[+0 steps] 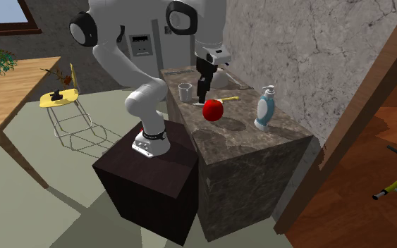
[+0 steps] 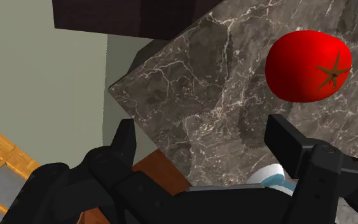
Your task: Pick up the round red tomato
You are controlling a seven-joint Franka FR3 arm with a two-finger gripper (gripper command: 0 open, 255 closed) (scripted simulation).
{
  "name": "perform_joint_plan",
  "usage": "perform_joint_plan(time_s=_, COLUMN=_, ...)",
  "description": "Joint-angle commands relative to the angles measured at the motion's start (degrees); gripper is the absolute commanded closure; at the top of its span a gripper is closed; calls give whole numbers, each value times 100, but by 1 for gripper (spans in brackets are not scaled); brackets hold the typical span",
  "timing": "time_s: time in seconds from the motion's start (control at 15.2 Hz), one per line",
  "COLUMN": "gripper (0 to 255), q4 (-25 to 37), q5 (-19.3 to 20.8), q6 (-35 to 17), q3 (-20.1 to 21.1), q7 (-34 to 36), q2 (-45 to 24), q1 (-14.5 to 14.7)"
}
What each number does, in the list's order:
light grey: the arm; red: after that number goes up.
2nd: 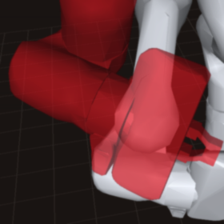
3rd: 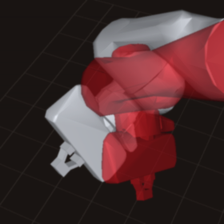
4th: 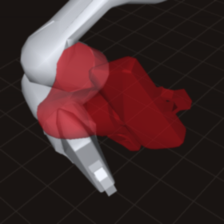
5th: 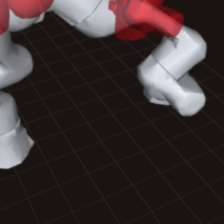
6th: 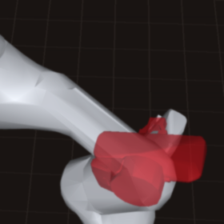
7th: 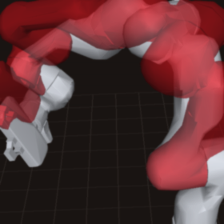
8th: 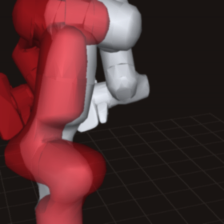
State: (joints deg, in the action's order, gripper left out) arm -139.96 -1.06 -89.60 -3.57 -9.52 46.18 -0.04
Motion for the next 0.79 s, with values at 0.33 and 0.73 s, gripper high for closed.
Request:
perform_joint_plan(time_s=0.33, gripper=0, q4=-440, q5=-428, q6=-317, q3=705, q7=676, q2=189, q1=280)
perform_joint_plan(time_s=0.73, gripper=0, q4=-736, q5=-974, q6=-787, q3=1600, q7=1495, q2=108, q1=659)
